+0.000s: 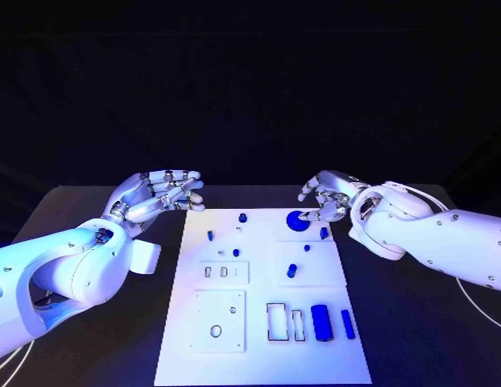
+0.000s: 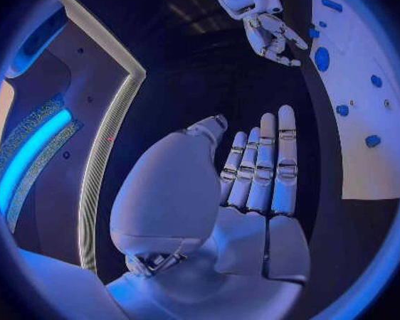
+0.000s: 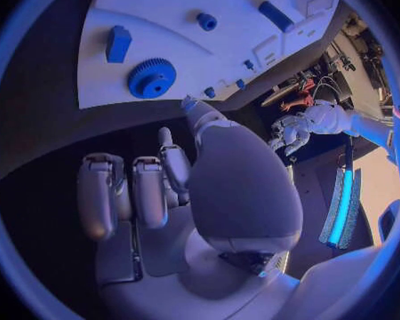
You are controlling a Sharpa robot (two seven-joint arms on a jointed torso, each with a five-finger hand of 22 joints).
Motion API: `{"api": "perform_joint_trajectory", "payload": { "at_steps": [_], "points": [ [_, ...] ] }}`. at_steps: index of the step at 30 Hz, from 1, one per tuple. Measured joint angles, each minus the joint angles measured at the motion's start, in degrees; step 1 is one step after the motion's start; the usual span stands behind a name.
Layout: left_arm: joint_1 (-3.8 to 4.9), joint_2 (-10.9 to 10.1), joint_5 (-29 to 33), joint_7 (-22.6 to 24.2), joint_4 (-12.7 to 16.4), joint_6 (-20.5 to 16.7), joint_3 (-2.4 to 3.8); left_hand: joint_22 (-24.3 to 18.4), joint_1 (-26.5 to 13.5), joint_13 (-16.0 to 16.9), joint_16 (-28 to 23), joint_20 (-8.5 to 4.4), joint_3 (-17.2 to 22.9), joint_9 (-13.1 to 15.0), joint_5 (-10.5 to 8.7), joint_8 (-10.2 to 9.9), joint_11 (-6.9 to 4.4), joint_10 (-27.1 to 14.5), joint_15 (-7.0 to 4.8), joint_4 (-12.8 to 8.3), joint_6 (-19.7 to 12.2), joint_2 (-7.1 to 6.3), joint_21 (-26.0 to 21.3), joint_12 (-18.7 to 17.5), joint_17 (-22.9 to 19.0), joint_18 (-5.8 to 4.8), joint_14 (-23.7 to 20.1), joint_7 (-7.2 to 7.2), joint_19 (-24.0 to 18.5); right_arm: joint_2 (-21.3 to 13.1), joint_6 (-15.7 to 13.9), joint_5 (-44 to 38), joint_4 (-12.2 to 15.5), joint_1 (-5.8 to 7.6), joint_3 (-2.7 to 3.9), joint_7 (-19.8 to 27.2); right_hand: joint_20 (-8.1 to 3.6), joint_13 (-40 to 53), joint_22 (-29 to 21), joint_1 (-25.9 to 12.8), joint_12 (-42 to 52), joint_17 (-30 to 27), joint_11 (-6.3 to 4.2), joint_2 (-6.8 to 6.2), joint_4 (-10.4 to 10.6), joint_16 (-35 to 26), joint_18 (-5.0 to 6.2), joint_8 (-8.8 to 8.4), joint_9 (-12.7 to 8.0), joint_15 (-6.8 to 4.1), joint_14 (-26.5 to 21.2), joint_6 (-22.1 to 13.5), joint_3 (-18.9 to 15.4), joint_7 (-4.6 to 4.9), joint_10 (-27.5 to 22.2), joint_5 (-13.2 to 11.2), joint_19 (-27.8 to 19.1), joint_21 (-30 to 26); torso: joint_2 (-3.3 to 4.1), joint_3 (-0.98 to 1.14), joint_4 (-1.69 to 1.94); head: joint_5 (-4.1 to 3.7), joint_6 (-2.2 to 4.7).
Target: Assemble the parts on the task board
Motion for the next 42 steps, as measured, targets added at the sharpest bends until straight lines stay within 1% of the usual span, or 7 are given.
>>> {"api": "perform_joint_trajectory", "payload": {
  "at_steps": [1,6,8,15,34,36,42],
  "points": [
    [0.0,0.01,0.0,0.0,-0.04,0.05,0.0,0.0,0.0,0.0,0.0,0.0,0.0,0.0,0.0,0.0,0.0,0.0,0.0,0.0,0.0,0.0,0.0,0.0,0.05,0.0,0.0,0.0,0.0,0.14,0.69,0.45,-0.29,0.0,0.0,-0.32,0.0,2.29,0.0,0.26,1.93,0.0,0.11,0.24,0.42,0.77,-0.67,0.0,0.11,0.0,0.0,-0.38,-0.82,0.04,0.5,0.0,0.0,0.41,0.01,0.01,0.02,-0.05,-0.01],
    [0.0,0.12,0.0,0.0,-0.22,0.23,0.0,0.27,0.0,0.0,0.28,0.0,0.16,0.06,0.0,0.0,0.0,0.0,0.0,-0.16,0.0,0.0,0.38,0.0,0.31,0.0,0.0,0.0,0.0,0.97,3.0,1.71,-1.11,-0.03,0.01,-1.64,0.53,4.45,0.0,1.64,9.46,0.0,0.43,0.87,2.53,3.4,-0.7,0.0,0.58,0.82,0.0,-1.07,-4.51,0.66,1.0,0.0,-0.12,2.63,0.02,-0.03,0.08,-0.24,-0.02],
    [-0.01,0.14,0.0,0.0,-0.27,0.29,0.0,0.34,0.0,0.0,0.28,0.0,0.16,0.06,0.0,0.0,0.0,0.0,0.0,-0.16,0.0,0.0,0.64,0.0,0.38,0.0,0.0,0.0,0.0,1.26,3.59,1.98,-1.31,-0.1,0.01,-2.16,0.74,4.45,-0.01,2.02,10.99,0.0,0.53,0.82,3.03,3.89,-1.59,0.0,0.71,0.81,-0.01,-1.24,-5.37,0.83,1.11,0.0,0.08,3.17,0.05,-0.07,0.1,-0.27,-0.08],
    [-0.01,0.11,0.01,-0.02,-0.35,0.44,0.0,0.44,0.0,0.0,0.28,0.0,0.16,0.05,0.0,0.0,0.0,0.0,0.0,-0.16,0.0,0.0,0.64,0.0,0.48,0.0,0.0,0.0,0.0,2.33,4.22,2.03,-2.21,-0.46,-0.02,-4.4,1.16,4.45,-0.01,2.83,14.98,0.0,1.31,1.62,4.25,5.05,-1.59,0.0,1.11,1.33,-0.12,-1.82,-7.82,1.41,1.05,0.44,0.1,4.85,0.09,-0.11,0.07,-0.24,-0.35],
    [-0.01,0.13,0.0,-0.12,-0.47,0.62,-0.01,0.52,0.0,0.0,0.28,0.0,0.16,0.1,0.0,0.0,-0.22,0.22,0.0,-0.16,0.0,0.0,0.88,0.0,0.55,0.0,0.0,0.0,0.0,4.0,3.87,0.58,-3.34,-1.22,-0.04,-7.7,1.35,4.43,-0.03,3.18,15.06,-0.02,1.36,2.02,4.31,5.04,-1.58,0.09,1.41,1.63,0.0,-1.82,-7.88,1.41,1.1,0.66,-0.12,5.11,0.06,-0.14,0.03,0.03,-0.8],
    [-0.01,0.13,0.0,-0.13,-0.47,0.62,-0.01,0.52,0.0,0.0,0.28,0.0,0.16,0.1,0.0,0.0,-0.22,0.21,0.0,-0.16,0.0,0.0,0.88,-0.04,0.55,0.0,0.0,0.0,0.0,4.1,3.9,0.39,-3.59,-1.26,-0.05,-7.88,1.35,4.43,-0.02,3.19,15.06,-0.02,1.36,2.63,4.31,5.04,-1.58,0.24,1.48,1.63,0.0,-1.63,-7.88,1.31,1.1,0.91,-0.12,5.11,0.06,-0.14,0.03,-0.01,-0.83],
    [-0.01,0.17,0.0,-0.17,-0.58,0.64,-0.01,0.52,0.0,0.0,0.28,0.0,0.16,0.1,0.0,0.0,-0.22,0.21,0.0,-0.16,0.0,0.0,0.88,-0.22,0.55,0.0,0.0,0.0,0.0,4.54,3.96,0.07,-4.4,-1.31,-0.05,-8.26,1.35,4.43,-0.03,2.96,15.06,-0.02,1.36,2.85,4.31,5.04,-1.58,0.47,1.58,1.63,0.0,-1.1,-7.66,1.14,1.1,0.98,-0.12,5.11,0.06,-0.16,0.07,-0.1,-0.97]
  ]
}}
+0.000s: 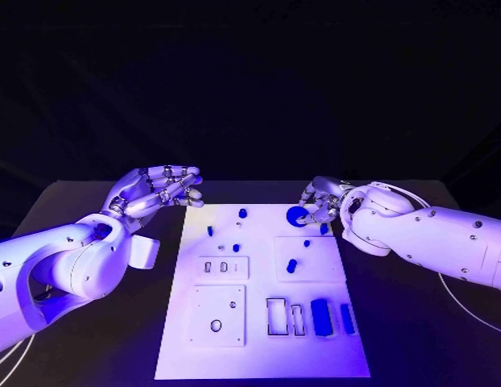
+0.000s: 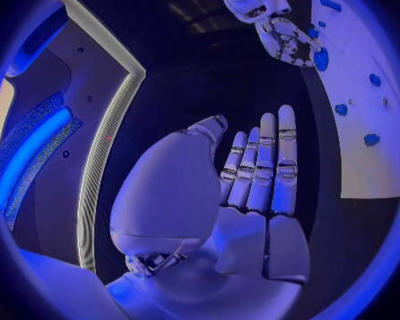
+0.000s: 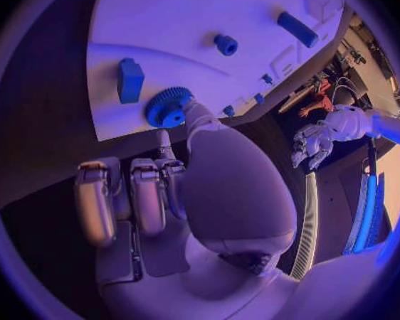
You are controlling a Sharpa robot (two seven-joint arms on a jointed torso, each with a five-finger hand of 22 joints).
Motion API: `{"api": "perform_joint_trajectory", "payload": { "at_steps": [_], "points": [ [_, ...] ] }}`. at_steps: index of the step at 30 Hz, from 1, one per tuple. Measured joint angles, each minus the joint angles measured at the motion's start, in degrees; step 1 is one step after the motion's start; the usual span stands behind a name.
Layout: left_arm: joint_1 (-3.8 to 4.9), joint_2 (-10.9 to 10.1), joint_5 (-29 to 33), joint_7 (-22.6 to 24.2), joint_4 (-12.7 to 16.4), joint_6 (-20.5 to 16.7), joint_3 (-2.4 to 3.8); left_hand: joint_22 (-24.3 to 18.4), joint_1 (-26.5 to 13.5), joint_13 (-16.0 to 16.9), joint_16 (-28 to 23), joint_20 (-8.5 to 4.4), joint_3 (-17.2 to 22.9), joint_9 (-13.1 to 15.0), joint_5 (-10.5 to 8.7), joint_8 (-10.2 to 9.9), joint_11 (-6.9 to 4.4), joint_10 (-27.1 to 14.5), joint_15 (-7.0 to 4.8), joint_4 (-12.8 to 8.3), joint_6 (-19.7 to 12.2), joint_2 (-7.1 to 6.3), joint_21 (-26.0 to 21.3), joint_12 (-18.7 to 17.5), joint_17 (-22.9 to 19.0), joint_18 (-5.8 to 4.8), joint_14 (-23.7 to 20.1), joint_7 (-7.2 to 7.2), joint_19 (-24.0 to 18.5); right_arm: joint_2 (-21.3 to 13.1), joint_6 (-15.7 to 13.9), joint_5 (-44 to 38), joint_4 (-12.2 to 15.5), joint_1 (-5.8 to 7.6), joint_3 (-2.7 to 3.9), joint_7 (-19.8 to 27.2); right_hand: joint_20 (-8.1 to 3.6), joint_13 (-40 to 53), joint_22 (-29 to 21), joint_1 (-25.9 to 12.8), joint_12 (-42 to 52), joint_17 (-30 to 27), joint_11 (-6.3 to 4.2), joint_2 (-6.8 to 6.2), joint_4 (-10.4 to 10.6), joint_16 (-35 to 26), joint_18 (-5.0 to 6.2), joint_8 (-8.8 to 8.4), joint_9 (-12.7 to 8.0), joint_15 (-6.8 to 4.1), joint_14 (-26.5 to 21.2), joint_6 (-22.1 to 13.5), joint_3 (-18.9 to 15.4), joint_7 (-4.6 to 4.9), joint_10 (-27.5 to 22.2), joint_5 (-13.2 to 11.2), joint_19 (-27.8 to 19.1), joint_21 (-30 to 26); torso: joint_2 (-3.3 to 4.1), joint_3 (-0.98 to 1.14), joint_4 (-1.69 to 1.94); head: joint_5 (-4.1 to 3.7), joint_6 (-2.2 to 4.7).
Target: Assemble the parts on the task board
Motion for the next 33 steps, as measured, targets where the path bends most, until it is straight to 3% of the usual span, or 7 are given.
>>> {"api": "perform_joint_trajectory", "payload": {
  "at_steps": [9,22,27,29,33],
  "points": [
    [0.0,0.09,0.0,-0.07,-0.09,0.02,0.0,0.04,0.0,0.0,0.0,0.0,0.16,0.0,0.0,0.0,0.0,0.0,0.0,0.16,0.0,0.0,0.0,0.0,-0.01,0.0,0.0,0.0,0.0,0.74,0.26,-0.01,-0.26,-0.02,0.0,-0.05,0.0,-0.01,-0.01,-0.06,0.0,0.0,0.0,1.47,-0.15,0.0,0.01,0.48,0.19,0.0,0.0,1.16,0.93,-0.14,0.0,0.0,0.0,0.0,0.0,0.03,0.0,0.04,-0.09],
    [0.0,0.02,0.0,-0.18,-0.09,0.04,0.0,0.12,0.0,0.0,0.0,-0.21,0.16,-0.01,0.0,0.0,0.0,0.0,0.21,0.16,0.0,0.0,0.22,0.0,0.12,0.01,-0.21,0.0,-0.22,1.12,1.52,-1.0,-0.4,-0.01,-0.09,-0.21,-0.01,-0.01,-0.01,0.17,0.22,-0.01,0.0,1.63,-0.54,0.0,0.01,0.87,0.32,0.0,0.0,2.57,2.13,-0.73,0.0,0.22,0.0,0.0,-0.01,0.03,0.01,-0.03,-0.31],
    [0.0,-0.03,0.0,-0.24,-0.05,0.04,0.0,0.17,0.0,0.0,0.0,-0.21,0.16,-0.01,0.0,0.0,0.0,0.0,0.07,0.16,0.0,0.0,0.22,0.0,0.18,0.0,-0.35,0.0,-0.22,1.02,2.23,-2.26,-0.09,0.03,-0.06,-0.48,-0.01,-0.02,-0.01,1.31,0.22,-0.02,-0.01,0.5,-0.55,0.0,0.02,0.87,-0.01,0.0,0.0,2.56,2.43,-0.73,0.0,0.22,0.0,0.0,-0.02,0.03,0.01,-0.03,-0.32],
    [0.0,-0.05,0.0,-0.27,-0.04,0.05,0.0,0.17,0.0,0.0,0.0,-0.21,0.16,-0.01,0.0,0.0,0.0,0.0,0.0,0.16,0.0,0.0,0.22,0.0,0.19,0.0,-0.42,0.0,-0.22,0.92,2.38,-2.68,0.09,0.03,-0.06,-0.58,-0.01,-0.02,-0.02,1.29,0.22,-0.02,-0.01,0.49,-0.55,0.0,0.02,0.42,-0.14,0.0,0.0,2.25,2.43,-0.43,0.0,-0.22,0.0,0.0,-0.02,0.03,0.02,-0.02,-0.34],
    [0.0,-0.1,0.0,-0.32,-0.02,0.05,0.0,0.17,0.0,0.0,0.0,-0.01,0.16,0.04,0.0,0.0,0.0,0.0,0.0,0.16,0.0,0.0,0.22,0.0,0.24,0.0,-0.42,0.0,-0.42,0.68,2.54,-3.42,0.5,-0.01,-0.07,-0.62,-0.01,-0.02,-0.02,0.41,-0.08,-0.02,-0.01,-0.83,-0.2,0.0,0.01,-0.26,-0.32,0.0,0.0,1.21,2.07,-0.01,0.0,-0.37,0.0,0.0,-0.02,0.04,0.02,-0.01,-0.35]
  ]
}}
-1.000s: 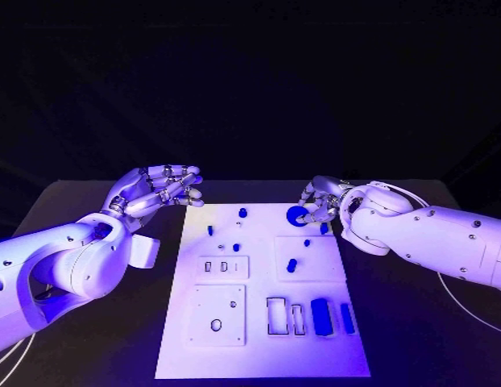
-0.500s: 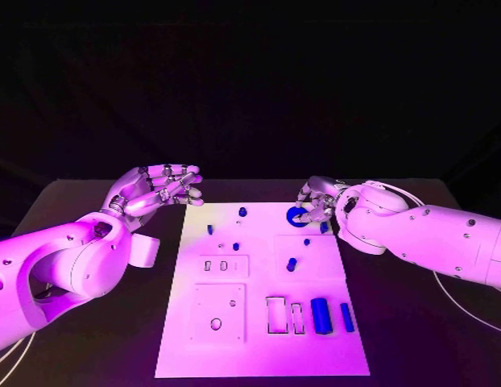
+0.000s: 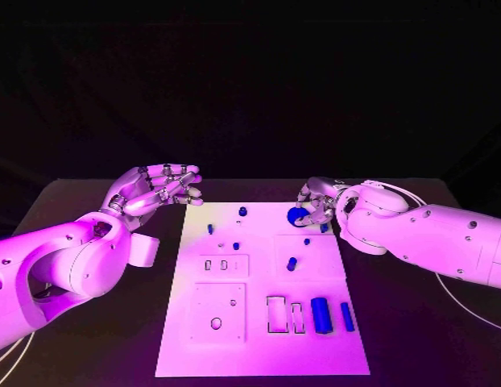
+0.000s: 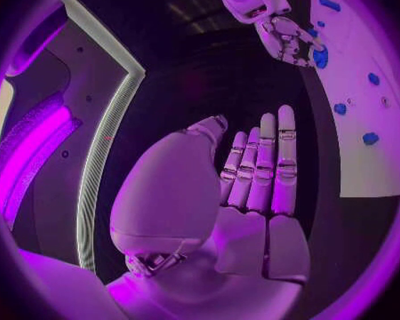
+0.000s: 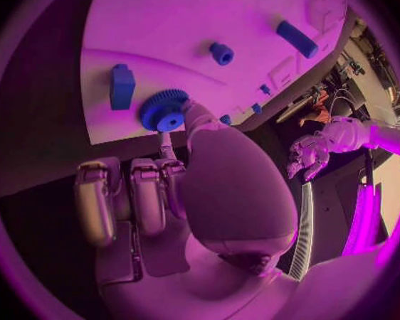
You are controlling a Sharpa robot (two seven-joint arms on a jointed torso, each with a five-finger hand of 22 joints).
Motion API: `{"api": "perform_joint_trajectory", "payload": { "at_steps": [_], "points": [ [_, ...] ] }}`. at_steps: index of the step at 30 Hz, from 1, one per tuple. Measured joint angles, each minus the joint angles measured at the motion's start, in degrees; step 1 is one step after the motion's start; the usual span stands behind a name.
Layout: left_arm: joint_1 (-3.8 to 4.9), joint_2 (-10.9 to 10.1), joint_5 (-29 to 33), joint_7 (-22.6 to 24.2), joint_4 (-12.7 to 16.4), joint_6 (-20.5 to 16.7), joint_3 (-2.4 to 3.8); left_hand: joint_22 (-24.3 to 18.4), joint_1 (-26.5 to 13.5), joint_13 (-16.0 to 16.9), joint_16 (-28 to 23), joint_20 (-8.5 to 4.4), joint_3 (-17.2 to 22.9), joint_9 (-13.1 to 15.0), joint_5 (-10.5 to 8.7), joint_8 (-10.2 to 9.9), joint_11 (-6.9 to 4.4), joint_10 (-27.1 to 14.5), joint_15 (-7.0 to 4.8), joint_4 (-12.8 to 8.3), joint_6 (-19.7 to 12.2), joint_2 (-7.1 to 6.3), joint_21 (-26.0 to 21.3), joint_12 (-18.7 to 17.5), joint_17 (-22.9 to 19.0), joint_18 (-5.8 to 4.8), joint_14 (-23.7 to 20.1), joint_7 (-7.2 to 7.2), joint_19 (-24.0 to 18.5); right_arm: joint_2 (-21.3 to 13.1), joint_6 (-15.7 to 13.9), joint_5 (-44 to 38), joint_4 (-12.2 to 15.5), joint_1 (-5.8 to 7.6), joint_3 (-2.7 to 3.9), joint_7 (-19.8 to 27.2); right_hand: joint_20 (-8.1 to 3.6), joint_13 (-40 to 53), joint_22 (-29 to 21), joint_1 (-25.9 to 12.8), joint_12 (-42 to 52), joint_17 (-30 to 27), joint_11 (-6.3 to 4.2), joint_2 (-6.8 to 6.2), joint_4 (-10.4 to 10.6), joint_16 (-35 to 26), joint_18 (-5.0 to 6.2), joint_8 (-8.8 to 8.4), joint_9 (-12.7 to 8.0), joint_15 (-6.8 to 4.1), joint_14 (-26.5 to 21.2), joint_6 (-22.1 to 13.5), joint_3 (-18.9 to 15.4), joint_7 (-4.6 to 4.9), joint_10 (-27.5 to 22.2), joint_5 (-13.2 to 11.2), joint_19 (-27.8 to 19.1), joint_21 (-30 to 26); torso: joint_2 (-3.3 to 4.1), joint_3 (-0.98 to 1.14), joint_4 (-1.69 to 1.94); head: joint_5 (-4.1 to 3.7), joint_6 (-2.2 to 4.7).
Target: Assemble the parts on the task board
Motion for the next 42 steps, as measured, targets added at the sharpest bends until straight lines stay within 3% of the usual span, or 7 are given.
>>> {"api": "perform_joint_trajectory", "payload": {
  "at_steps": [11,20,22,29,38,42],
  "points": [
    [0.0,-0.06,0.0,-0.08,0.01,0.01,0.0,0.04,0.0,0.0,0.0,0.0,0.0,0.0,0.0,0.0,0.0,0.0,0.0,0.0,0.0,0.0,0.0,0.0,0.05,0.0,0.0,0.0,0.0,-0.63,-0.25,-0.8,0.82,-0.21,-0.02,0.15,0.0,0.0,0.04,-0.25,-0.23,0.0,0.0,-0.25,0.14,0.0,0.0,-0.32,-0.21,0.0,0.0,-0.5,-0.14,0.05,0.0,0.39,0.0,0.0,0.02,0.09,-0.05,-0.08,0.09],
    [0.0,-0.05,0.0,-0.12,-0.03,0.02,0.0,0.09,0.0,0.0,0.0,0.0,0.0,-0.01,0.0,0.0,0.0,0.0,0.0,0.0,0.0,0.0,0.0,0.0,0.04,0.0,0.0,0.0,0.0,-0.93,-0.36,-0.69,0.81,-0.24,-0.02,0.43,0.21,-0.01,0.04,-0.24,-0.23,-0.01,0.0,-0.24,0.1,0.0,0.0,-0.32,-0.01,0.0,0.0,-0.5,-0.09,0.05,0.0,4.46,0.21,0.0,0.04,0.09,-0.03,-0.21,0.17],
    [0.0,-0.05,0.0,-0.14,-0.03,0.02,0.0,0.09,0.0,0.0,0.0,0.0,0.0,-0.01,0.0,0.0,0.0,0.0,0.0,0.0,0.0,0.0,0.0,0.0,0.04,0.0,0.0,0.0,0.0,-0.96,-0.36,-0.55,0.74,-0.24,-0.02,0.61,0.21,-0.01,0.04,0.25,-0.23,-0.01,0.0,0.25,0.02,0.0,0.01,-0.32,0.05,0.0,0.0,-0.5,0.6,0.05,0.0,5.53,0.21,0.0,0.04,0.1,-0.04,-0.21,0.18],
    [0.0,-0.05,0.0,-0.19,-0.05,0.03,0.0,0.09,0.0,0.0,0.0,0.0,0.0,-0.01,0.0,0.0,0.0,0.0,0.0,0.0,0.0,0.0,0.0,0.0,0.04,0.0,0.0,0.0,0.0,-1.02,-0.28,0.21,0.52,-0.21,0.02,1.26,0.2,-0.01,0.03,1.51,-0.23,0.03,-0.01,1.51,-0.2,0.0,0.0,-0.41,-0.12,0.0,0.0,0.99,5.52,-0.16,0.0,5.67,0.21,0.0,0.05,0.1,-0.04,-0.26,0.2],
    [0.0,-0.05,0.0,-0.24,-0.06,0.03,0.0,0.08,0.0,0.0,0.0,0.0,0.0,-0.02,0.0,0.0,0.0,0.0,0.0,0.0,0.0,0.0,-0.01,0.0,0.03,0.0,0.0,0.0,0.0,-1.07,-0.27,0.94,0.47,-0.2,0.03,1.96,0.2,-0.01,0.03,2.59,-0.23,0.03,0.0,1.02,-1.49,0.0,0.0,-0.53,-0.76,0.0,0.0,2.29,13.18,-0.39,0.0,4.89,0.21,0.0,0.08,0.07,0.0,-0.36,0.07],
    [0.0,-0.05,0.0,-0.27,-0.06,0.03,0.0,0.08,0.0,0.0,0.0,0.0,0.0,-0.02,0.0,0.0,0.0,0.0,0.0,0.0,0.0,0.0,-0.01,0.0,0.03,0.0,0.0,0.0,0.01,-1.02,-0.41,0.98,0.55,-0.23,-0.01,2.25,0.08,-0.01,0.02,2.95,-0.23,0.03,0.0,0.66,-2.08,0.0,0.01,-0.49,-0.75,-0.13,-0.13,2.29,15.07,-0.4,0.0,4.48,0.08,0.07,0.08,0.05,0.0,-0.4,0.05]
  ]
}}
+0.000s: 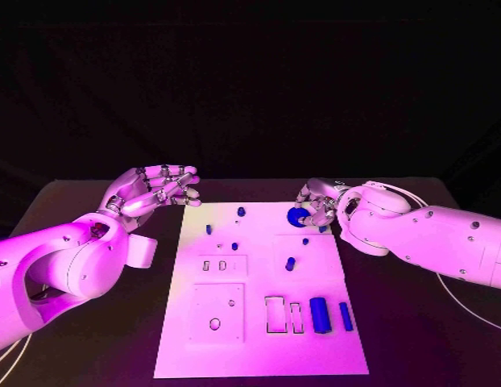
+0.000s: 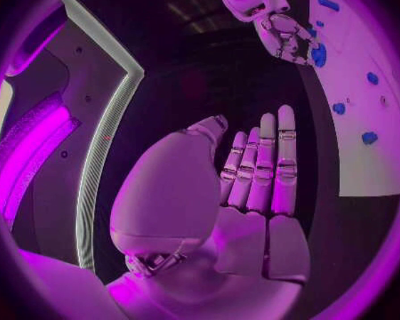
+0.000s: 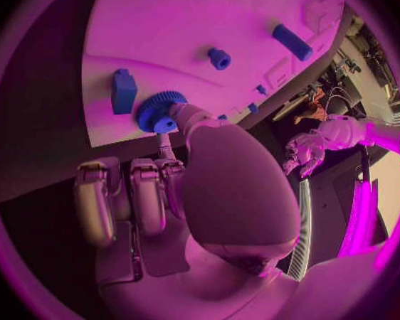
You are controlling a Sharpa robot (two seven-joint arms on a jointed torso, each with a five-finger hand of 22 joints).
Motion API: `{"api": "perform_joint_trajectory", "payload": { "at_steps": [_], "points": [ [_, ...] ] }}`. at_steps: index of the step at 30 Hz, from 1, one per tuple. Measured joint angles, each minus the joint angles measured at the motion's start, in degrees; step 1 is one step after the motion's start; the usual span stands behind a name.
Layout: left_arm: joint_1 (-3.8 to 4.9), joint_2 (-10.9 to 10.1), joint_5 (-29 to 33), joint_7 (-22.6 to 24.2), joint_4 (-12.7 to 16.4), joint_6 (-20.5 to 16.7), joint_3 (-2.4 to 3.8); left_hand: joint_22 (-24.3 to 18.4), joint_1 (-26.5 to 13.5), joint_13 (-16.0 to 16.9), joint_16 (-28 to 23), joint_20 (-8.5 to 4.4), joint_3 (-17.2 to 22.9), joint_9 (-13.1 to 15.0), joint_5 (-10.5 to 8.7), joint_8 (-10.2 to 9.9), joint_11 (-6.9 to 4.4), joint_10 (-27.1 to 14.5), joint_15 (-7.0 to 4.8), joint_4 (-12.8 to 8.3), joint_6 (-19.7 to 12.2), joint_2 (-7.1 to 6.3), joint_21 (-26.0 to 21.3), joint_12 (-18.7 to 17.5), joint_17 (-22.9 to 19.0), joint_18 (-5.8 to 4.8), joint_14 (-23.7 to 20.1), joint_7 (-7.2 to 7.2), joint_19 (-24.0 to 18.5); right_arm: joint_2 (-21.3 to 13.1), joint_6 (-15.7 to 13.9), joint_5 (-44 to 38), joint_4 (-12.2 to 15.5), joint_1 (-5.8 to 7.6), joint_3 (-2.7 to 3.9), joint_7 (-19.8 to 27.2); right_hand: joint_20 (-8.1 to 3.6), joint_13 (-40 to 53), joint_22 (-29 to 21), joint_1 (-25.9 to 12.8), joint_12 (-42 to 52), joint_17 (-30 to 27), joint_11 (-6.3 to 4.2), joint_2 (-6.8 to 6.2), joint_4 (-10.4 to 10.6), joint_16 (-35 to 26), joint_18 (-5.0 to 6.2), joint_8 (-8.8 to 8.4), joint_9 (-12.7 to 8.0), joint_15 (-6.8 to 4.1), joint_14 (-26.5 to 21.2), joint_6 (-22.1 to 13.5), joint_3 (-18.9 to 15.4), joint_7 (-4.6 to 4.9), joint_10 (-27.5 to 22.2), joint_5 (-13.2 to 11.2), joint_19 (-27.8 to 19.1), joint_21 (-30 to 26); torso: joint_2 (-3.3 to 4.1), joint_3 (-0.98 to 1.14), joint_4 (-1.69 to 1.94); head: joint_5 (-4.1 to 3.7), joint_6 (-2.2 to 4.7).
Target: Assemble the parts on the task board
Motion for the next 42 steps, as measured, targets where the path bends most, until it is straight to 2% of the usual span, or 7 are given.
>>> {"api": "perform_joint_trajectory", "payload": {
  "at_steps": [5,11,18,24,28,33,42],
  "points": [
    [0.0,0.0,0.0,-0.03,0.0,0.0,0.0,0.12,0.0,-0.05,0.0,0.0,0.16,0.0,0.0,0.0,0.0,0.0,0.21,-0.15,0.0,0.0,0.4,0.0,0.14,0.0,-0.21,0.0,0.0,0.03,-0.76,-0.52,0.78,-0.18,-0.15,0.33,-0.09,0.05,0.0,-0.03,0.0,0.0,-0.29,-0.03,-0.35,0.0,-0.66,0.0,0.0,-0.31,0.13,0.0,0.93,0.0,-0.05,-0.59,-0.09,0.16,0.01,0.01,0.01,0.0,0.04],
    [0.0,0.0,0.0,-0.08,0.0,0.0,0.0,0.17,0.0,-0.05,0.0,-0.09,0.15,-0.01,0.0,0.0,0.0,0.0,0.21,-0.15,0.0,0.0,0.4,0.0,0.2,0.0,-0.21,0.0,-0.35,-0.09,-2.99,-3.78,3.75,-0.35,-0.24,0.47,-0.32,0.04,-0.01,-1.7,0.25,-0.01,-0.44,-1.69,-0.87,0.0,-0.9,0.54,0.04,-0.31,0.13,0.75,1.95,-0.15,-0.02,-2.6,0.13,0.43,-0.02,-0.03,0.02,0.17,0.1],
    [0.0,0.1,0.0,-0.14,-0.03,0.01,0.0,0.17,0.0,-0.05,0.0,-0.06,0.15,-0.01,0.0,0.0,0.0,0.0,0.21,-0.15,0.0,0.0,0.4,0.0,0.2,-0.01,-0.21,0.0,-0.36,1.03,-6.41,-10.04,7.7,-0.26,-0.15,0.19,-0.31,0.04,-0.01,-1.8,0.25,-0.01,-0.53,-1.72,-1.03,0.0,-0.89,0.56,0.06,-0.3,0.13,1.13,2.11,-0.1,-0.11,-2.82,0.13,0.43,-0.08,-0.03,0.01,0.22,0.21],
    [0.0,0.17,0.0,-0.17,-0.03,0.02,0.0,0.16,0.0,-0.04,0.0,-0.07,0.15,-0.01,0.0,0.0,0.0,0.0,0.21,-0.15,0.0,0.0,0.4,0.0,0.2,0.0,-0.21,0.0,-0.35,3.71,-8.42,-15.02,9.39,-0.26,-0.16,-0.77,-0.31,0.03,-0.02,-2.41,0.48,-0.02,-0.53,-1.72,-1.03,0.0,-0.89,0.55,0.06,-0.3,0.13,1.2,2.11,-0.06,-0.11,-2.93,0.13,0.43,-0.07,-0.04,0.08,0.18,0.24],
    [0.0,0.24,0.0,-0.19,0.0,0.03,0.0,0.16,0.0,-0.04,0.0,-0.07,0.15,0.04,0.0,0.0,0.0,0.0,0.21,-0.15,0.0,0.0,0.4,0.0,0.2,-0.01,-0.21,0.0,-0.35,5.74,-9.21,-17.48,8.93,-0.4,-0.32,-1.46,-0.31,0.03,-0.02,-2.41,0.48,-0.02,-0.54,-1.72,-1.03,0.0,-0.9,0.52,0.07,-0.33,0.1,1.22,2.11,-0.05,-0.09,-2.93,0.13,0.43,-0.04,-0.08,0.07,0.18,0.29],
    [0.0,0.18,0.0,-0.22,0.02,0.03,0.0,0.16,0.0,-0.04,0.0,-0.08,0.15,0.04,0.0,0.0,0.0,0.0,0.21,-0.15,0.0,0.0,0.4,0.0,0.19,0.0,-0.21,0.0,-0.34,9.01,-9.65,-19.57,6.46,-0.81,-0.6,-2.2,-0.31,0.03,-0.02,-2.41,0.48,-0.02,-0.73,-1.72,-1.2,0.0,-0.89,0.69,0.07,-0.51,-0.08,1.23,2.27,-0.05,0.1,-3.04,0.13,0.43,-0.03,-0.08,-0.03,0.27,0.2],
    [0.0,0.22,0.0,-0.26,0.05,0.04,0.0,0.29,0.0,-0.04,0.0,-0.08,0.15,0.04,0.0,0.0,0.0,0.0,0.21,-0.15,0.0,0.0,0.4,-0.28,0.35,0.0,-0.21,0.0,-0.34,12.79,-9.78,-21.42,3.06,-1.62,-0.92,-2.79,-0.41,0.02,-0.02,-2.8,0.48,-0.03,-0.73,-2.1,-1.2,0.0,-0.89,0.9,0.08,-0.71,0.12,1.39,2.27,-0.17,0.1,-3.15,0.03,0.42,0.08,-0.07,0.11,0.23,0.2]
  ]
}}
